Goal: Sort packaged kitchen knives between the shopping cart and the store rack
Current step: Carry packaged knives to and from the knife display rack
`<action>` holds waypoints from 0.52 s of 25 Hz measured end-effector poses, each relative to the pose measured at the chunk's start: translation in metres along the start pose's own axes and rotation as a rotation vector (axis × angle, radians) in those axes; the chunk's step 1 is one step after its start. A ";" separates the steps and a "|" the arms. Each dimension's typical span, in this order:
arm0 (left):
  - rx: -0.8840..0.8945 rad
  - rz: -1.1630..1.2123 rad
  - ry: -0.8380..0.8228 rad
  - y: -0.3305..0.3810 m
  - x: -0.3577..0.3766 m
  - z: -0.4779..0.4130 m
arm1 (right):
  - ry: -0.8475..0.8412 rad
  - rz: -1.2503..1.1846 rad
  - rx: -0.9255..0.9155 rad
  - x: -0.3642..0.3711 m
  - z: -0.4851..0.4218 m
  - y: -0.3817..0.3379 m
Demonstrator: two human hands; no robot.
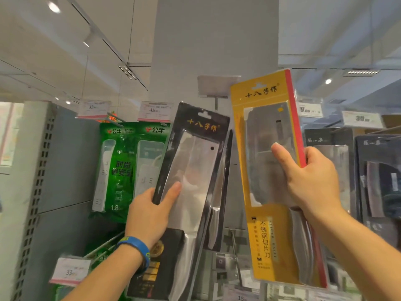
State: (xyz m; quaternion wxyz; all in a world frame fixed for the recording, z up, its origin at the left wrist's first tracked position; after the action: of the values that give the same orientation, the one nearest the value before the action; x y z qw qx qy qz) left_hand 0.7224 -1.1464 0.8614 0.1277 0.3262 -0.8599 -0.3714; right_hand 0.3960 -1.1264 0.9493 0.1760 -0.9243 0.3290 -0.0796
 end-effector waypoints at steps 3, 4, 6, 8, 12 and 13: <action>-0.009 0.064 0.013 0.018 0.002 -0.013 | 0.008 -0.020 0.000 0.001 -0.001 -0.004; -0.009 0.051 0.005 0.021 0.005 -0.014 | 0.010 -0.025 0.011 0.001 -0.001 -0.005; -0.010 0.034 -0.014 0.020 0.012 -0.013 | 0.009 -0.028 0.036 0.003 0.000 -0.006; -0.028 0.059 -0.044 0.013 0.016 -0.012 | 0.002 -0.031 0.050 0.006 0.001 -0.003; -0.051 0.099 -0.103 0.013 0.023 -0.012 | -0.026 -0.058 0.075 0.007 0.002 0.003; -0.047 0.095 -0.107 0.014 0.024 -0.013 | -0.036 -0.063 0.078 0.007 0.002 0.003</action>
State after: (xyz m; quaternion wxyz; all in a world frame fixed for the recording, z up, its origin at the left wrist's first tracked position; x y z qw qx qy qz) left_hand 0.7038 -1.1615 0.8800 0.1066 0.2614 -0.8711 -0.4018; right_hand 0.4002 -1.1330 0.9465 0.2151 -0.9280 0.2933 -0.0811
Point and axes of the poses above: each hand's wrist, its own z-axis away from the middle knuckle, its own x-axis out of the palm, y = z × x, the point moved 5 cm from there along -z, towards the middle knuckle, and after that the axes turned 4 degrees about -x, right-handed, at the moved point
